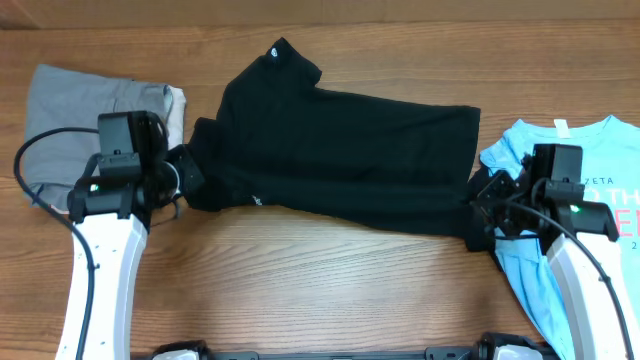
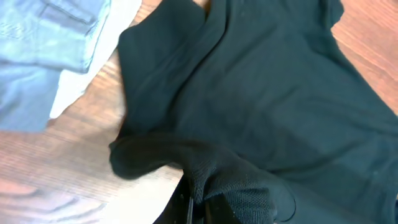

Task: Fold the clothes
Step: 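Fold the hem upward toward the collar with both grippers, then lower the folded hem onto the shirt and open both grippers, then move both grippers to the shirt's top edge and grasp it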

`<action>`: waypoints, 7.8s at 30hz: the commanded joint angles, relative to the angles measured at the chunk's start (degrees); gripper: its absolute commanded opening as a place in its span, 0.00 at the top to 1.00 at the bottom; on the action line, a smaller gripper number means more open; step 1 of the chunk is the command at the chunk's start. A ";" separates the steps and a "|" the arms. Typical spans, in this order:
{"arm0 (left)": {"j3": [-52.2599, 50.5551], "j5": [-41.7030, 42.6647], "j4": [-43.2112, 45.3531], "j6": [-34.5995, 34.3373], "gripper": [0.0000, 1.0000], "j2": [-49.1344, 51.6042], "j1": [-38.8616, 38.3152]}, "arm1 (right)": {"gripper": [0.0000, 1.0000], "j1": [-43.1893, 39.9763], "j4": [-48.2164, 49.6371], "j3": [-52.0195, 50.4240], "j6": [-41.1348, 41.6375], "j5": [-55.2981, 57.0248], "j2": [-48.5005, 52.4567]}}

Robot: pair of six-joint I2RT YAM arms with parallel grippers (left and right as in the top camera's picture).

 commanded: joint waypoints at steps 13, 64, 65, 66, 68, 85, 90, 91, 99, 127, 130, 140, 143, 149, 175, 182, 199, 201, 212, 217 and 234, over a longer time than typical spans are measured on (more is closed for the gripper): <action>1.40 9.29 20.24 -0.48 0.96 9.38 -1.81 | 0.96 -0.28 5.86 1.66 1.11 4.96 3.21; 1.42 12.98 13.16 6.56 0.69 21.94 -6.49 | 0.72 -0.87 1.14 4.02 -14.53 0.46 18.58; 1.68 13.49 13.09 6.56 0.69 21.42 -6.47 | 0.73 -0.87 1.07 4.81 -16.87 -0.46 18.58; 2.23 13.81 13.03 6.64 0.67 20.96 -6.47 | 0.73 -0.90 0.76 5.86 -18.03 -1.11 18.58; 5.03 13.62 11.37 8.15 0.62 19.56 -6.47 | 0.74 -0.92 -1.03 9.84 -18.05 -2.58 18.58; 36.57 16.90 -5.62 17.05 0.30 32.09 -6.58 | 0.52 -0.92 -7.41 34.12 -16.61 -6.69 32.87; 36.22 9.73 -19.65 20.96 0.25 32.44 -6.60 | 0.44 -0.81 -21.90 33.57 -20.02 -1.73 34.69; 35.82 7.45 -21.38 20.96 0.24 32.44 -6.60 | 0.41 -0.68 -23.15 33.18 -20.00 -0.70 34.69; 22.91 2.78 -22.12 18.93 0.24 32.54 -6.49 | 0.37 2.86 -21.22 20.26 -19.28 -3.89 34.69; 8.98 -6.75 -2.80 13.92 0.37 33.16 -5.35 | 0.72 3.63 -3.45 5.09 -11.76 0.87 34.69; 8.98 -6.78 -4.63 13.40 0.94 33.16 -5.33 | 0.89 3.63 -4.02 5.11 -11.76 1.46 34.67; 8.98 -15.72 -19.85 13.40 0.96 33.16 -5.27 | 0.96 3.26 -12.24 5.11 -11.26 5.62 28.11; 8.98 -16.37 -22.03 13.33 0.96 33.16 -5.22 | 0.96 3.26 -16.26 5.11 -10.49 8.04 24.30; 8.98 -16.39 -26.10 12.72 0.96 33.16 -5.25 | 0.96 3.28 -23.54 5.09 -8.72 12.09 19.02; 28.13 -7.58 -31.56 16.59 0.51 33.05 -5.38 | 0.39 3.28 -8.17 7.32 -9.51 9.35 18.01; 28.39 -3.34 -27.34 18.67 0.57 33.07 -5.35 | 0.28 3.30 4.07 6.86 -10.75 4.81 17.99; 33.55 7.50 -6.60 20.96 0.12 33.14 -9.20 | 0.25 3.26 26.38 16.85 -10.19 9.92 37.48; 33.92 7.72 -4.50 20.96 0.08 33.14 -9.33 | 0.24 3.23 26.73 18.84 -10.49 13.07 40.30; 33.90 7.61 6.08 20.94 0.09 33.55 -9.53 | 0.45 2.56 26.60 23.08 -10.97 12.48 50.18; 33.92 7.61 9.44 20.35 0.11 35.91 -9.53 | 0.88 2.54 23.17 24.55 -13.81 10.67 49.27; 33.90 8.70 23.74 20.04 0.18 50.05 -10.49 | 0.96 2.58 6.49 28.76 -16.55 14.08 38.95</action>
